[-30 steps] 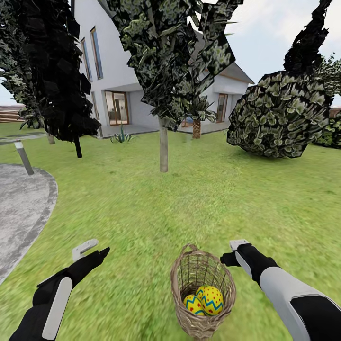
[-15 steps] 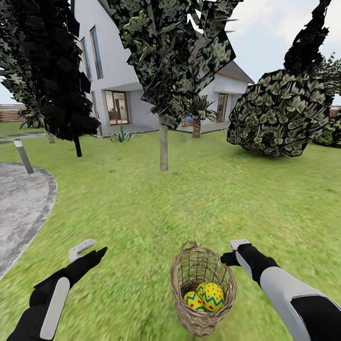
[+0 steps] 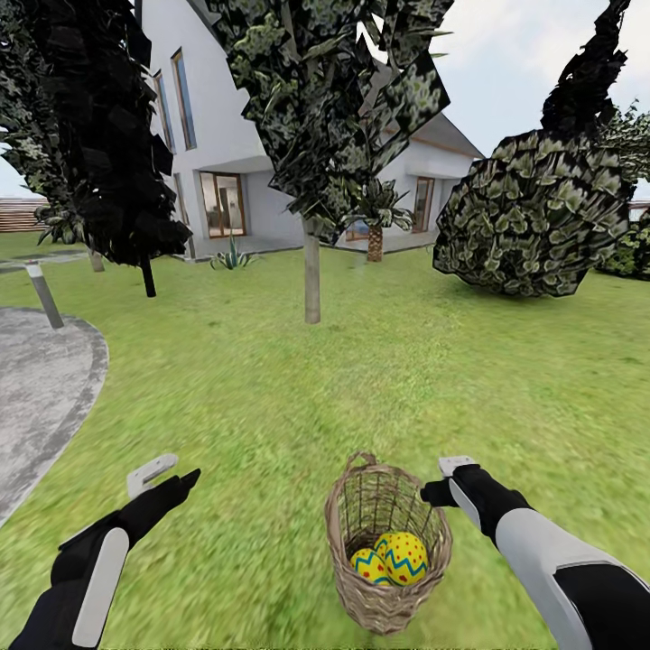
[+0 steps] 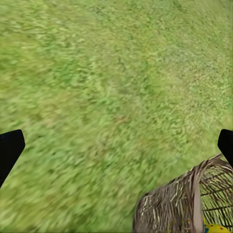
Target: Take the three Easter eggs out of the wicker basket on the lawn in the garden, then place them on the lawn next to a single tree (choose any tree) so that all three eggs are next to the same tree and none are left in the basket.
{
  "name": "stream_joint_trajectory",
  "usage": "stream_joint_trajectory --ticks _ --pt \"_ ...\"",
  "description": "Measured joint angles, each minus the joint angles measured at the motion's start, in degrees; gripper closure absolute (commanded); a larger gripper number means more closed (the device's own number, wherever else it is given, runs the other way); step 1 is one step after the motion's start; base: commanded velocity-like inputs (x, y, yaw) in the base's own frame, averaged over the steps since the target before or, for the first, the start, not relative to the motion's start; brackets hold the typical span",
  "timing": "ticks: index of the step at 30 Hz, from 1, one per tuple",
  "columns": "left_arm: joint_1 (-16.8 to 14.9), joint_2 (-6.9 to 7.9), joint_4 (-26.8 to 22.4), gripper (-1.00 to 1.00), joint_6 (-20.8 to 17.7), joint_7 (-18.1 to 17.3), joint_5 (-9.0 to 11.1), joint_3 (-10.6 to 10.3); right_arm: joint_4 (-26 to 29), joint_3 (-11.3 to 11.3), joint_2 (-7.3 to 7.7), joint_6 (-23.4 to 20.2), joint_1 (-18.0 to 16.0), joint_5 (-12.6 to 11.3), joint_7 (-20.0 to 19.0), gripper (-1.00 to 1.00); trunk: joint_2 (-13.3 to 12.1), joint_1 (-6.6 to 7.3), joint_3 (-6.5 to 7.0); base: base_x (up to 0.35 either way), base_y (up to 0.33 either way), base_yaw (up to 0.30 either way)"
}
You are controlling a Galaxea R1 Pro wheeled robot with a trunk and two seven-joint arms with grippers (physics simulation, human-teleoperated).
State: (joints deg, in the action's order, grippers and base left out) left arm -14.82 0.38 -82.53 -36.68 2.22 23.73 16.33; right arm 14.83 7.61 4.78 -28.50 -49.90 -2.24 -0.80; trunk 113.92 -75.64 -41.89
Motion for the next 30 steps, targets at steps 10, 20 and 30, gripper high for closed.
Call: stream_joint_trajectory --ticks 10,20,30 --pt "0.0 -0.03 -0.1 -1.0 0.0 -0.1 0.1 0.0 0.0 0.0 0.0 0.0 0.0 0.0 0.0 -1.0 4.0 -2.2 -1.8 0.0 0.0 0.0" --pt "0.0 -0.03 0.0 -1.0 -0.2 -0.1 0.1 0.0 0.1 0.0 0.0 0.0 0.0 -0.1 0.0 -1.0 7.6 -4.18 -3.42 0.0 0.0 0.0" --pt "0.0 -0.03 0.0 -1.0 -0.3 -0.1 0.1 0.0 0.1 -0.1 0.0 -0.1 0.0 -0.1 -0.1 -1.0 7.6 -4.18 -3.42 0.0 0.0 0.0"
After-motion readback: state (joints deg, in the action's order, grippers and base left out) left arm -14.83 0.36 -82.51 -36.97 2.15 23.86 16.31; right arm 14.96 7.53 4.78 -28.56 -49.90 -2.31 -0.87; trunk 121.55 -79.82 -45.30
